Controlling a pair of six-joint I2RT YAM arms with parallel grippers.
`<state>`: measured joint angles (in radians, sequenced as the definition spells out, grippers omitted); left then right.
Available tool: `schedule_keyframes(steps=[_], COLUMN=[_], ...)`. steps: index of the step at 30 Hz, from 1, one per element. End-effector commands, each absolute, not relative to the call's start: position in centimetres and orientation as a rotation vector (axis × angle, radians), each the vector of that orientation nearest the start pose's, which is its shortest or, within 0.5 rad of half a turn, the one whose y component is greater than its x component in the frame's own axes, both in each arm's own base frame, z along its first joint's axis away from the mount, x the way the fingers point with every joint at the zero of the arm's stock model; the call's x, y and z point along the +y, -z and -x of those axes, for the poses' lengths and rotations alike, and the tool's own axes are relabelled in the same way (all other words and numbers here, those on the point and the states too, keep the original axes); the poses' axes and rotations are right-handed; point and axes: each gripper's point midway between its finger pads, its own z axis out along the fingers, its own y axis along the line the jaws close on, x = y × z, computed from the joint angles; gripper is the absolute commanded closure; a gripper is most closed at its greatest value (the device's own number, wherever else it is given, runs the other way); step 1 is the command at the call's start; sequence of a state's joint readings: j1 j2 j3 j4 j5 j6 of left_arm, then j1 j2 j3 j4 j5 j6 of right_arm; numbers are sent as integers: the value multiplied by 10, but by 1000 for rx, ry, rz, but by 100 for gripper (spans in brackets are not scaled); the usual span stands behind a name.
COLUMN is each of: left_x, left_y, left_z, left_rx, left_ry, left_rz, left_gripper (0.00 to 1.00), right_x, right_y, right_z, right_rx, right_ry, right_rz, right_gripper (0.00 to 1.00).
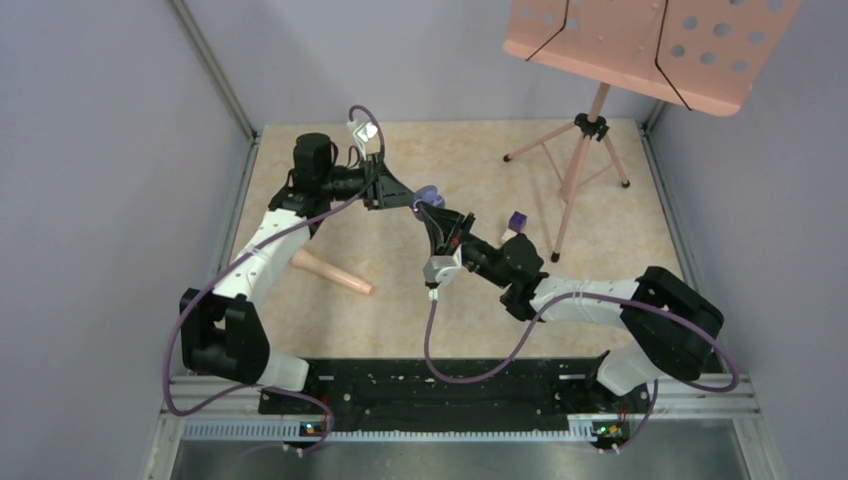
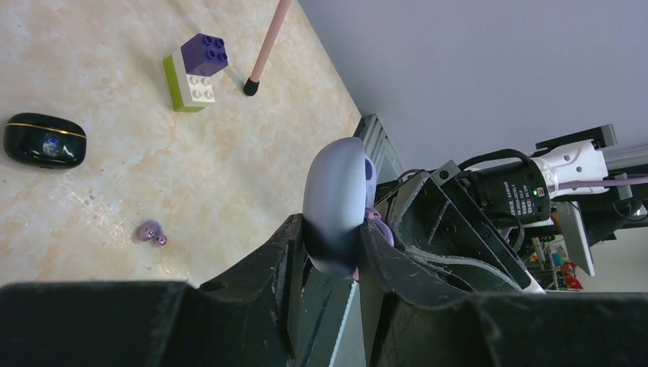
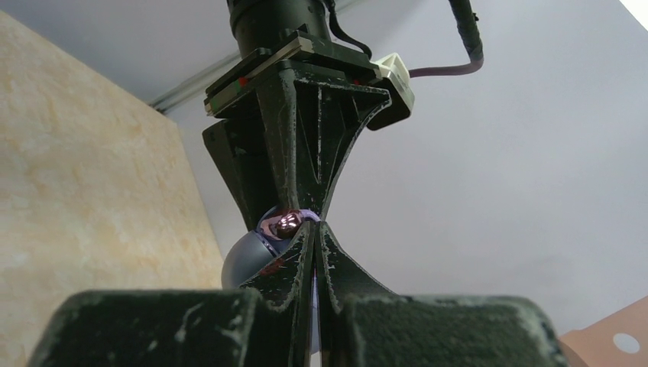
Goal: Insert the wireless bluetooth earbuds into the charging case
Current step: Place the earbud in the charging case.
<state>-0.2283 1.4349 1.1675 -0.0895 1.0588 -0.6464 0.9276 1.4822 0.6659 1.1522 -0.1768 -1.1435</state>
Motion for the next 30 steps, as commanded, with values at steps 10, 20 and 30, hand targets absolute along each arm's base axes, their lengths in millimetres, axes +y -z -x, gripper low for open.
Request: schedule_keyframes(steps=[10,20,30], left_x=[-239,-237,-235], left_y=[-310,-295,-282], left_z=[-303,-309,-310], left_rx=[1936,1989,2025], left_ry=[1578,1530,1498], left_rz=[-426,-398,-389], left_gripper=[100,100,100], right_x=[358,359,360], right_y=[-292,-307,-314], right_z=[-274,-267,-252], right_rx=[525,610,675], right_ry=[81,-64,-202], right_rz=[1166,1155,1199], right_gripper=[100,100,96])
